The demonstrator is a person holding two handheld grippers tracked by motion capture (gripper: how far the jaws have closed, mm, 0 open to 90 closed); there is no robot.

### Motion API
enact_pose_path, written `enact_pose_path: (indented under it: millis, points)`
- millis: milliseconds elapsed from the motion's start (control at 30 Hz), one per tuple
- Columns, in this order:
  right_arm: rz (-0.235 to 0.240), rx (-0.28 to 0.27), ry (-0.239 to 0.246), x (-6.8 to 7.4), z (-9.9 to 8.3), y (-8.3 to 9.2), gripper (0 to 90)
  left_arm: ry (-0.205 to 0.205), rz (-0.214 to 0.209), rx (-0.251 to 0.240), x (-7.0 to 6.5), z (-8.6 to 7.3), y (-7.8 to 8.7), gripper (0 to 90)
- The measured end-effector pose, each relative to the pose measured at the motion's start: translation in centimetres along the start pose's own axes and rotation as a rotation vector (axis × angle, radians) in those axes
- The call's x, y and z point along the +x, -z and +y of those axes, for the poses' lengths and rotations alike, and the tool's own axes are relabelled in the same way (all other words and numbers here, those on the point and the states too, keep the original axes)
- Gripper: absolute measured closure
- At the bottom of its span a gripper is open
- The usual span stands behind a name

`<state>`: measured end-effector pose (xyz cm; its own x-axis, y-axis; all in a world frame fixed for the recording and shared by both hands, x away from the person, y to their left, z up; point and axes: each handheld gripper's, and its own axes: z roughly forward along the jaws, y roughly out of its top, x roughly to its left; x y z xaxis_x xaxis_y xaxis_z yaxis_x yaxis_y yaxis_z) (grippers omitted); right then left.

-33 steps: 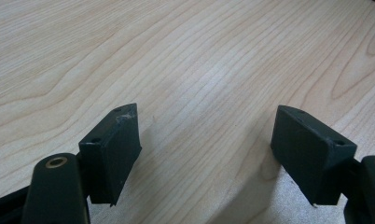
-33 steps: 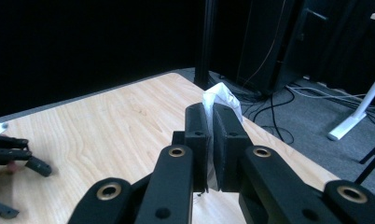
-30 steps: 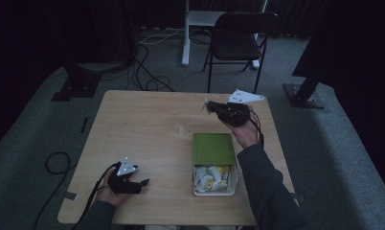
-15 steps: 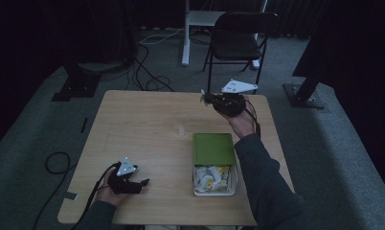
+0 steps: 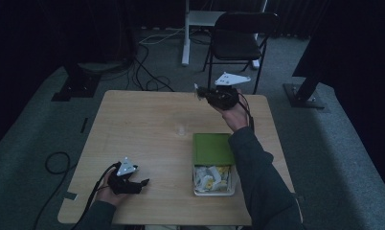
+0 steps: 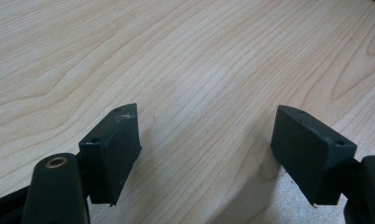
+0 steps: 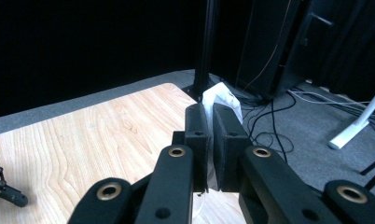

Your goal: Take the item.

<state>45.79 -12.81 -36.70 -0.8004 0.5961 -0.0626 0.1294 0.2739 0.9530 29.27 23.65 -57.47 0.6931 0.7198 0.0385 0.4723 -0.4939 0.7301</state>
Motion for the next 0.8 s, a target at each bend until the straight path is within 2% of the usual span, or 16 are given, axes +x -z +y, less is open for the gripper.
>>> enact_pose_path:
  millis: [367,567,800]
  points:
    - [0.015,0.029,-0.003,0.0,0.4,-2.3,85.5,0.002,0.000,-0.001,0.0,0.0,0.0,24.8]
    - [0.028,0.034,-0.037,-0.3,0.3,-3.3,85.5,0.002,0.000,-0.001,0.0,0.0,0.0,24.8]
    - [0.042,0.054,-0.045,-0.2,0.0,-4.3,85.5,0.002,0.000,-0.001,0.0,0.0,0.0,24.8]
